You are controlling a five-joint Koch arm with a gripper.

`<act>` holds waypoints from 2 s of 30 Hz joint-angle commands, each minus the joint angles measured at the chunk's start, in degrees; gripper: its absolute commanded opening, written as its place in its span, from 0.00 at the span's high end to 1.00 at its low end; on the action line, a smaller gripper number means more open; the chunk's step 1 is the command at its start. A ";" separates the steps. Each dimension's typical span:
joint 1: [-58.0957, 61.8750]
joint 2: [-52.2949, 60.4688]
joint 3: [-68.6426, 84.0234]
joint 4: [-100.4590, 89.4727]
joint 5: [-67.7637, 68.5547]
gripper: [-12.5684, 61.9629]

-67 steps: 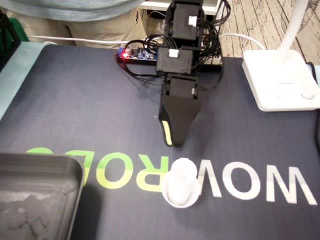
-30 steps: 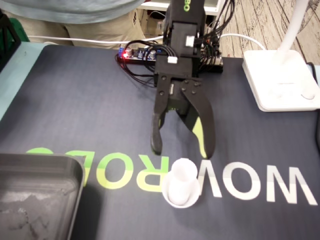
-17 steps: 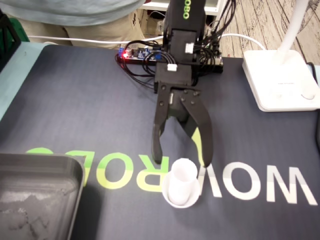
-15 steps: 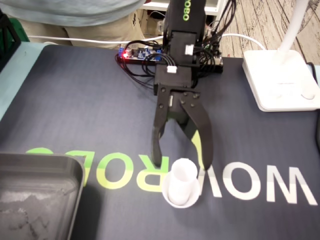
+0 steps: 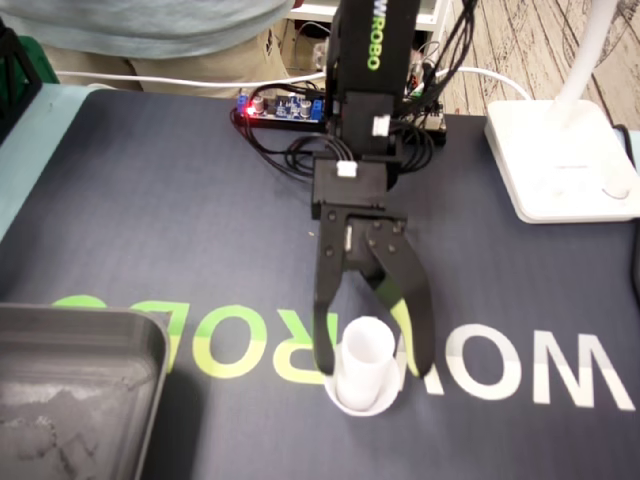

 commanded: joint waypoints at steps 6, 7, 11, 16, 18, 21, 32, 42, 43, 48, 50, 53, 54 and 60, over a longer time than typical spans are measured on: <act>-0.44 -1.32 -3.78 -4.92 0.18 0.42; -0.44 -1.41 -3.69 -4.92 0.26 0.43; -0.35 -2.02 -3.69 -4.92 0.35 0.43; -0.26 -2.37 -3.43 -4.83 0.62 0.49; -0.26 -2.55 -3.34 -4.83 0.62 0.49; -0.26 -2.72 -3.34 -4.75 0.62 0.51; -1.23 -2.72 -3.16 -4.66 1.76 0.60; -2.99 -2.64 -3.25 -4.66 4.83 0.69; -3.08 -2.72 -3.25 -4.66 4.92 0.69; -3.34 -2.90 -3.25 -4.66 5.80 0.69; -3.34 -2.99 -3.25 -4.66 6.24 0.74; -3.34 -3.16 -3.16 -4.66 7.03 0.75; -3.34 -3.16 -3.16 -4.66 7.12 0.75; -3.34 -3.25 -3.43 -4.75 7.73 0.75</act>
